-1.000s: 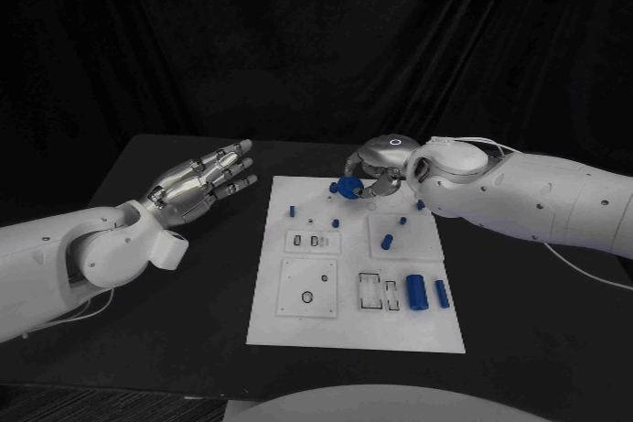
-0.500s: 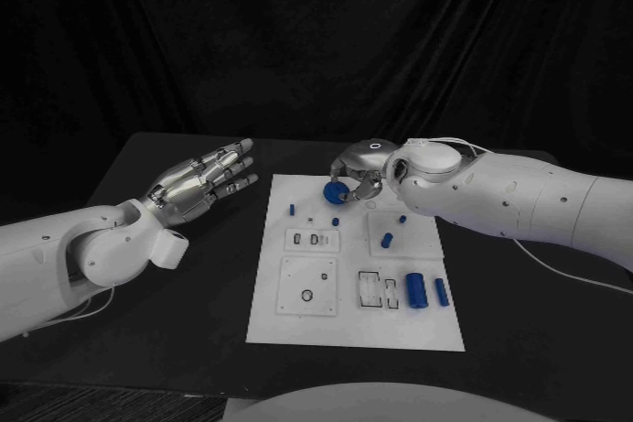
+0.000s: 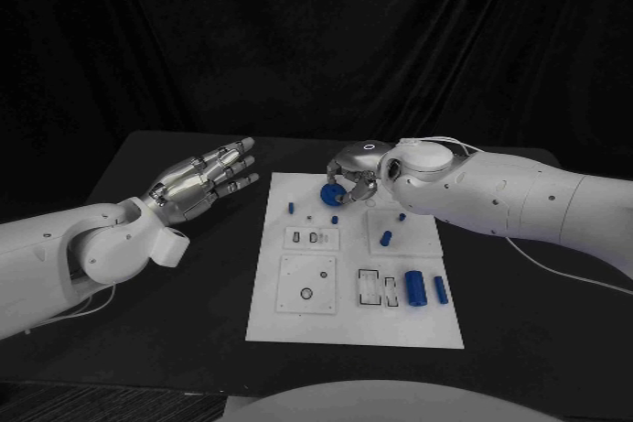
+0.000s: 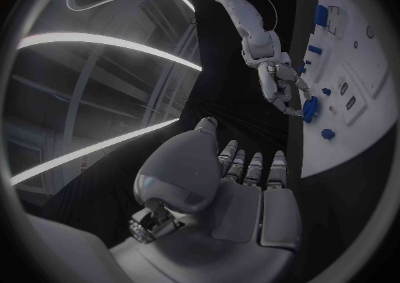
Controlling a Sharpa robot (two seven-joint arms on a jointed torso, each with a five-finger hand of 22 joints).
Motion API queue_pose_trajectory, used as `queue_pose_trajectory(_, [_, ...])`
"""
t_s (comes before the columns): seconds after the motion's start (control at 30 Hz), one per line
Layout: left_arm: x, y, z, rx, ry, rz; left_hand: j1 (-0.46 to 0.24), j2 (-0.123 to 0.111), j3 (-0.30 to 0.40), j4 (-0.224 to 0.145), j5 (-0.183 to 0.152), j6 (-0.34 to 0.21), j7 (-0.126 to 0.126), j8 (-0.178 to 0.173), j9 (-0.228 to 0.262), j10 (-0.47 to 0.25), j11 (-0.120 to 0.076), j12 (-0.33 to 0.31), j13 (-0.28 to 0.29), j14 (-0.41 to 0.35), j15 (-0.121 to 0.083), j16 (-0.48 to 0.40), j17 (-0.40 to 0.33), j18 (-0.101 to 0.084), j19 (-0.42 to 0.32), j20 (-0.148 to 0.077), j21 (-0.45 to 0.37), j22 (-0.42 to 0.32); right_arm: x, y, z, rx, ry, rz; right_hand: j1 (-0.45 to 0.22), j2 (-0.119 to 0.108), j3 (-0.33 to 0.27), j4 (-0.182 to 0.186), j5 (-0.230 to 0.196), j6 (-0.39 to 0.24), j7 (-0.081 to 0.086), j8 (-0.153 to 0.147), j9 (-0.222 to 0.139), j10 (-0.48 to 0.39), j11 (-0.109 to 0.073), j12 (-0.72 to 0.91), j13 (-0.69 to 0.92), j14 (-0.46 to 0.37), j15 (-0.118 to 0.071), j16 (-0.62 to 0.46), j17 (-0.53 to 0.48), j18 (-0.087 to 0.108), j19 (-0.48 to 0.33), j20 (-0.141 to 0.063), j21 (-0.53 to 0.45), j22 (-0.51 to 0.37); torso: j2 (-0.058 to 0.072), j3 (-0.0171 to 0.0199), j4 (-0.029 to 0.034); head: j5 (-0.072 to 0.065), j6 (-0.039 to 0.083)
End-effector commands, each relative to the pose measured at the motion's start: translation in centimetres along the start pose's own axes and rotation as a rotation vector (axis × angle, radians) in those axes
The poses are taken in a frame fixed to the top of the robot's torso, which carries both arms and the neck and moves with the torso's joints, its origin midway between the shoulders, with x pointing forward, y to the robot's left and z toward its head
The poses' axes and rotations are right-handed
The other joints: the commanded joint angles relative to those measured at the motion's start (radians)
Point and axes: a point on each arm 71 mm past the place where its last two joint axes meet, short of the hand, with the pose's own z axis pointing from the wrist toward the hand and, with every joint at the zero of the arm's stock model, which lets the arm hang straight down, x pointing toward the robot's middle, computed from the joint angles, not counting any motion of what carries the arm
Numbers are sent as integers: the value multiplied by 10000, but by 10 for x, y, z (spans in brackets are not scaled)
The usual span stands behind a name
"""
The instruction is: Assemble the parts on the task board
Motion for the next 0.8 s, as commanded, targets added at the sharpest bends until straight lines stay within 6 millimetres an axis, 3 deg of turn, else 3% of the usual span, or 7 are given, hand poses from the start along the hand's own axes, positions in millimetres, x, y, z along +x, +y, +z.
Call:
queue_pose_trajectory(0.03, [2,0,1,53,201,-107,100,29,45,5,64,-2,75,74,19,31,71,69,16,-26,70,59,12,181,-28,72,58,14,2,2,1,-72,132,25,24,134,57,2,-6,-67,13,-52,1219,1048,47,35,2632,1037,63,27,2634,-138,503,55,-22,2026,0,10,-19,7,-34])
queue_pose_trajectory(0.2, [2,0,1,41,231,-119,100,29,45,5,64,-2,75,74,19,31,71,69,16,-26,70,59,12,181,-28,72,58,14,2,3,3,-99,104,18,63,175,108,-29,1,-59,-4,-76,1200,1048,36,35,2632,1037,58,27,2634,-130,486,56,-44,2010,1,18,-24,11,-58])
queue_pose_trajectory(0.37, [3,0,2,28,259,-130,106,50,65,10,72,30,108,88,24,37,95,108,21,-24,80,63,13,181,-23,89,62,16,2,5,5,-125,106,13,62,178,201,-87,-33,-254,-26,-323,1061,1048,15,35,2632,1037,36,27,2634,-113,450,43,-97,1977,2,16,-15,17,-78])
queue_pose_trajectory(0.57, [3,0,2,9,280,-138,129,50,114,9,91,115,197,126,36,104,203,362,61,-5,75,96,25,182,-12,110,69,19,3,7,7,-130,184,14,-67,106,402,-167,-221,-966,-17,-1427,403,1048,19,35,2632,1037,41,27,2634,-103,432,41,-144,1971,-2,9,-15,14,-102])
queue_pose_trajectory(0.8, [3,1,3,-6,299,-179,143,49,137,7,106,221,241,165,51,121,243,413,67,5,71,113,31,184,5,117,82,27,3,7,8,-115,235,14,-112,143,453,-255,-373,-1210,-53,-1943,25,1048,-8,35,2632,1037,21,27,2634,-94,416,27,-183,1962,-5,13,-3,4,-144])
